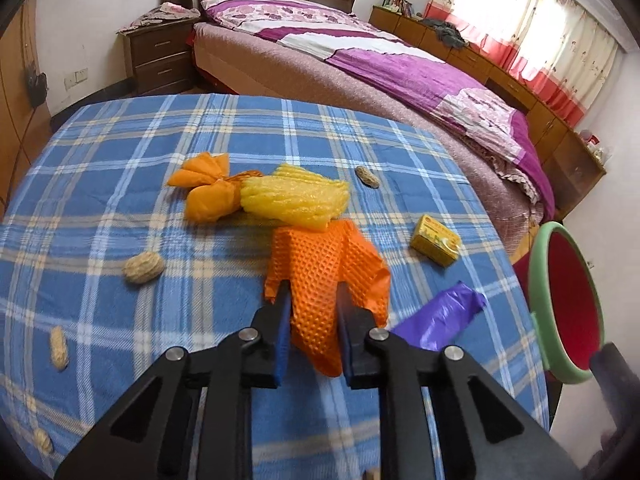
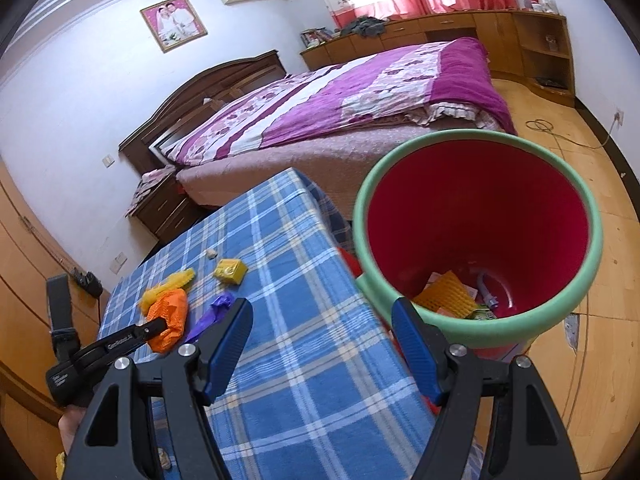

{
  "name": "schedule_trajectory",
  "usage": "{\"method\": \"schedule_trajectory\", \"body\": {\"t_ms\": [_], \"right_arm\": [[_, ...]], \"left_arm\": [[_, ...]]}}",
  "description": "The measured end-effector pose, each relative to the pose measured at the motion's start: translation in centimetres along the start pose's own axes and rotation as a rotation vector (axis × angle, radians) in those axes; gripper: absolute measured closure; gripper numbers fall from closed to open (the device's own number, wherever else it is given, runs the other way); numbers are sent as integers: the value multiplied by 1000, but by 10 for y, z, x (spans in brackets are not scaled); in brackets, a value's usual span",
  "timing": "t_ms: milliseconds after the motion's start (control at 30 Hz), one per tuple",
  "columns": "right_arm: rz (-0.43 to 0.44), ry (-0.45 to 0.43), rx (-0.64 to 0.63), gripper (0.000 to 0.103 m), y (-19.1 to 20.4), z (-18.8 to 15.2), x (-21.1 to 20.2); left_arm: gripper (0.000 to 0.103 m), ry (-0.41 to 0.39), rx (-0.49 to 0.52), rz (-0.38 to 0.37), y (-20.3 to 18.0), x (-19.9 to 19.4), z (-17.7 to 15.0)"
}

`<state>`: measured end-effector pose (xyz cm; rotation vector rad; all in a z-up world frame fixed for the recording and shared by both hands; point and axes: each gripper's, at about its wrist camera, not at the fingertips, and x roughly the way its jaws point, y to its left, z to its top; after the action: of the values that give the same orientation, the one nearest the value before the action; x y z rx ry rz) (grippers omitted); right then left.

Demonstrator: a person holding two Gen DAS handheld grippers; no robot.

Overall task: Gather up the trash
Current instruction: 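Grasp the orange mesh net with the left tool, then grasp the purple plastic bag with the right tool while the left tool holds the orange net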

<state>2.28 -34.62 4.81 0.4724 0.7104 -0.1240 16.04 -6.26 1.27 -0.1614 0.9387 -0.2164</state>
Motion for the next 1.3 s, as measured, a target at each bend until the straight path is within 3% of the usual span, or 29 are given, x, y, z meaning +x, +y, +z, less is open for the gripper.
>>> {"method": "schedule_trajectory", "body": {"t_ms": [400,600,633,700,867,1167,1233,1267,1300], "right_arm": [[56,86,-91,29,43,-9,30],[72,129,-114,29,59,-15,47],[74,131,-117,29,61,-16,48],[74,136,-121,29,64,-19,48],[68,136,-123,29,64,-21,46],[58,135,-112,29,61,-22,45],[58,138,-110,29,60,-23,46],[57,140,-111,29,60,-23,47],[56,141,-113,29,60,-23,47]], "left_arm": [[91,-70,-7,-9,21,-44,-12],[90,-45,-35,-41,31,-43,-15],[88,-40,-42,-49,32,-43,-16],[70,-20,-51,-58,33,-39,-17],[60,5,-69,-48,32,-29,-21],[60,41,-17,-50,12,-12,-29],[67,40,-17,-59,11,-11,-30],[78,42,-16,-69,11,-11,-31],[80,48,-21,-84,12,-10,-31]]}}
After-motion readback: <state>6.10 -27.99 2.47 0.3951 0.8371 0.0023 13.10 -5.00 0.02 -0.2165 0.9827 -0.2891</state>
